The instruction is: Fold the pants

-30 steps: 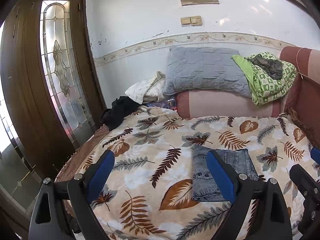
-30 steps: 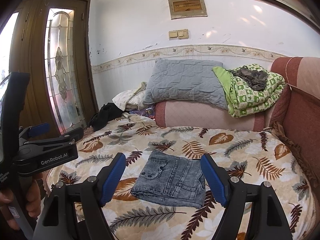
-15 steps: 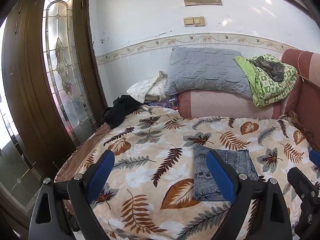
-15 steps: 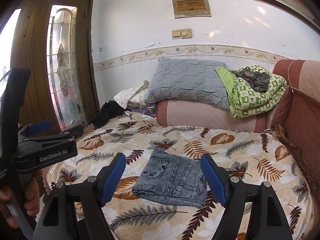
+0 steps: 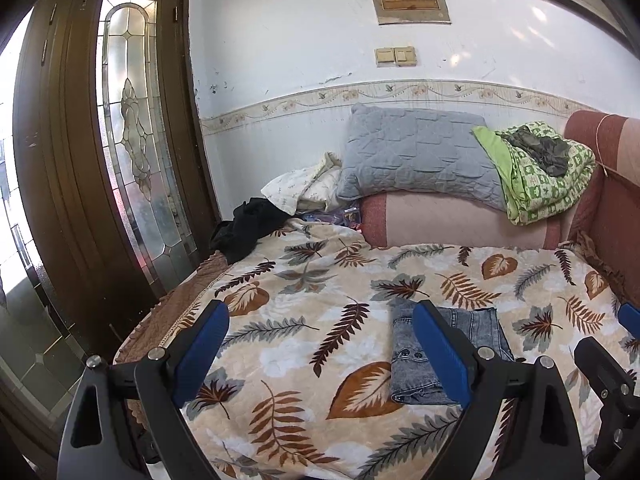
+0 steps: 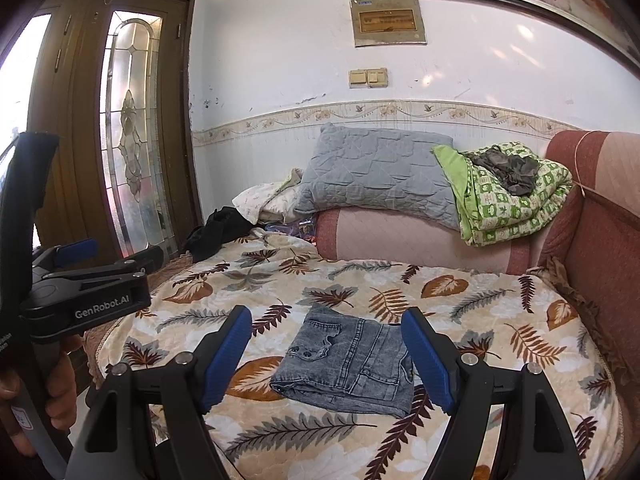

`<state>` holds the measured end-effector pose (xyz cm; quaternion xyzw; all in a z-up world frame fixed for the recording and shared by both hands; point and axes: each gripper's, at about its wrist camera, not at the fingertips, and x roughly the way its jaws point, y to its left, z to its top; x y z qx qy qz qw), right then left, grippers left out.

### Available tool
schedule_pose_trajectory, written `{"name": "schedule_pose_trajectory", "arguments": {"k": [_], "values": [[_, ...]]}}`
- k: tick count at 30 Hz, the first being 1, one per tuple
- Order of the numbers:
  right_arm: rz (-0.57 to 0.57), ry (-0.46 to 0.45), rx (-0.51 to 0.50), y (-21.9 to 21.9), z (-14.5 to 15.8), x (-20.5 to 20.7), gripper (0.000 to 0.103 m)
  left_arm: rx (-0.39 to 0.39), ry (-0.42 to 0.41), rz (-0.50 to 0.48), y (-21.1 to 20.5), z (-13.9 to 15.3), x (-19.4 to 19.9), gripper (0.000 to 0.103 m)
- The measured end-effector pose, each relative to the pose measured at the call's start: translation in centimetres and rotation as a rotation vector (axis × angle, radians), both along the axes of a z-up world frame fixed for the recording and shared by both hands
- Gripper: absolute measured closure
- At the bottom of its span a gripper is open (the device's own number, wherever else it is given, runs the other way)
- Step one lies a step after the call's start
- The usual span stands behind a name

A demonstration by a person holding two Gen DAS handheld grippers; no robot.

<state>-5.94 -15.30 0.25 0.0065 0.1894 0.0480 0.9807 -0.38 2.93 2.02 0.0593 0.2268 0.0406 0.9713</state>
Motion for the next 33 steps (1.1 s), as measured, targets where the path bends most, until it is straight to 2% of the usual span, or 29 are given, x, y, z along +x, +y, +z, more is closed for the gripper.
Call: {"name": "schedule_pose_trajectory", "arguments": {"k": [17,33], "values": [[0.002,0.025,-0.017,0.3,-0.4,0.0,0.023,-0.008,0.012,0.018,0.7,-0.4,0.2,0.01],[-0.024,0.08,-0.006,-1.0,-2.7,1.2,0.023,0.006,0.101,0.016,1.5,-3.7,0.3,0.01]]}}
